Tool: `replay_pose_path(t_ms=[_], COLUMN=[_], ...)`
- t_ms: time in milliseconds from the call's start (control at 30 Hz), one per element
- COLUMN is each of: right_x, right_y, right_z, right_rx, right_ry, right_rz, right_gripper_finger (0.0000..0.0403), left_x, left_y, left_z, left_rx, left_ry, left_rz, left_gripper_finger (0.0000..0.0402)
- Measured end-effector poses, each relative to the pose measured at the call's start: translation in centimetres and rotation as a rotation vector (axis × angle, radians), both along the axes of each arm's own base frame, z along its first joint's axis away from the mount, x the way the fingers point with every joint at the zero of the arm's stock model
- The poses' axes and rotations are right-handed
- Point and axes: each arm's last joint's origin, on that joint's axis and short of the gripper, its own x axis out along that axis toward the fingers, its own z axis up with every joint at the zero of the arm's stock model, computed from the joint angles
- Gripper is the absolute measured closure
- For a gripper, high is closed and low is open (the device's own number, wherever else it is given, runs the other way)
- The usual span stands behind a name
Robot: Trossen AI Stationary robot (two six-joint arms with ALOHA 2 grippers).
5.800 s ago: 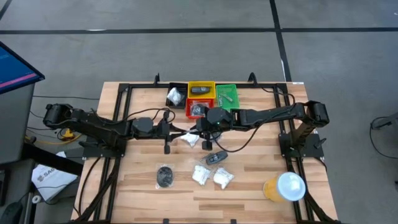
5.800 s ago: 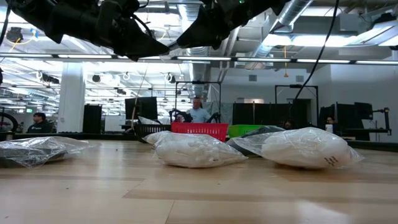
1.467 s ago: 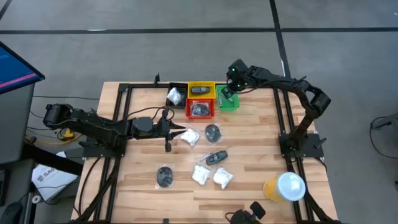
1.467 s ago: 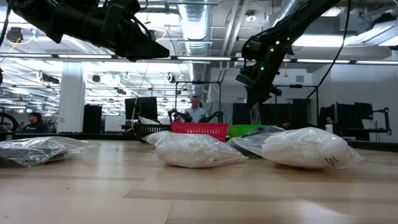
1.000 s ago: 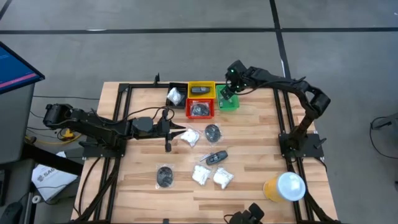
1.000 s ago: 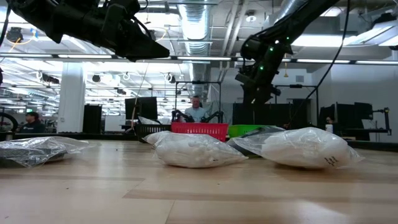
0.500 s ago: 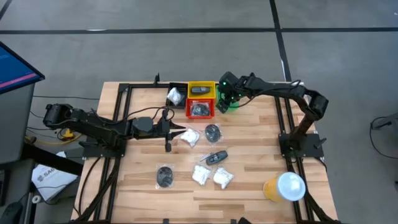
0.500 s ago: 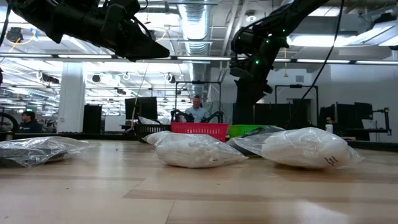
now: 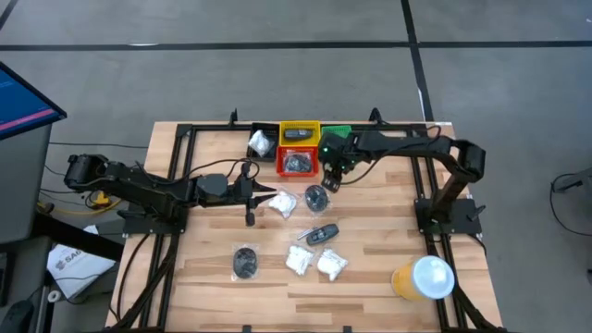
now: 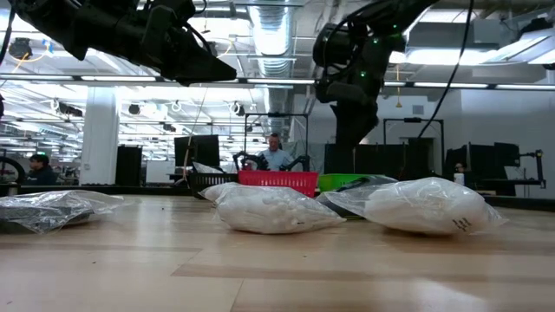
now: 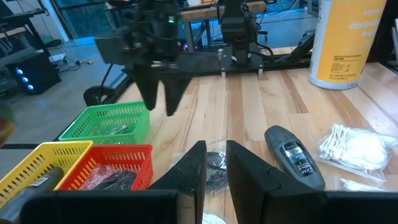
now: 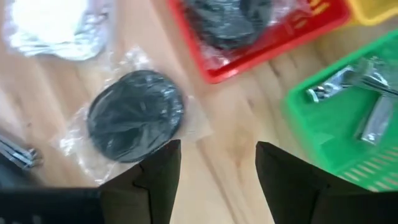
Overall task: Pick & Place Travel size toiletries
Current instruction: Put the black deodorant into the yellow bin
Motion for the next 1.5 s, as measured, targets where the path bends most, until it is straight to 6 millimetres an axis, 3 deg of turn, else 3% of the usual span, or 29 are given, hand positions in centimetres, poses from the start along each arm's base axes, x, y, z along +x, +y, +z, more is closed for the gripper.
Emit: replay_pose_path(t_ms=[867, 1500], right_x=[1.2, 0.6], right_y=[12.0, 17.7], right_z=[-0.2, -0.1], right_rx=[0.004, 0.018], right_ry=[0.053, 0.035], right_rz=[0.373, 0.487], right_gripper_finger=[0.0206, 0.0211], left_x=[0.0, 0.0], left_y=[0.0, 0.0], left_z=[0.0, 0.0], left_rx=[0.0, 0.0], left_ry=[0.0, 0.0], left_rz=[0.0, 0.0], left_gripper_finger=[0.0347, 0.0347])
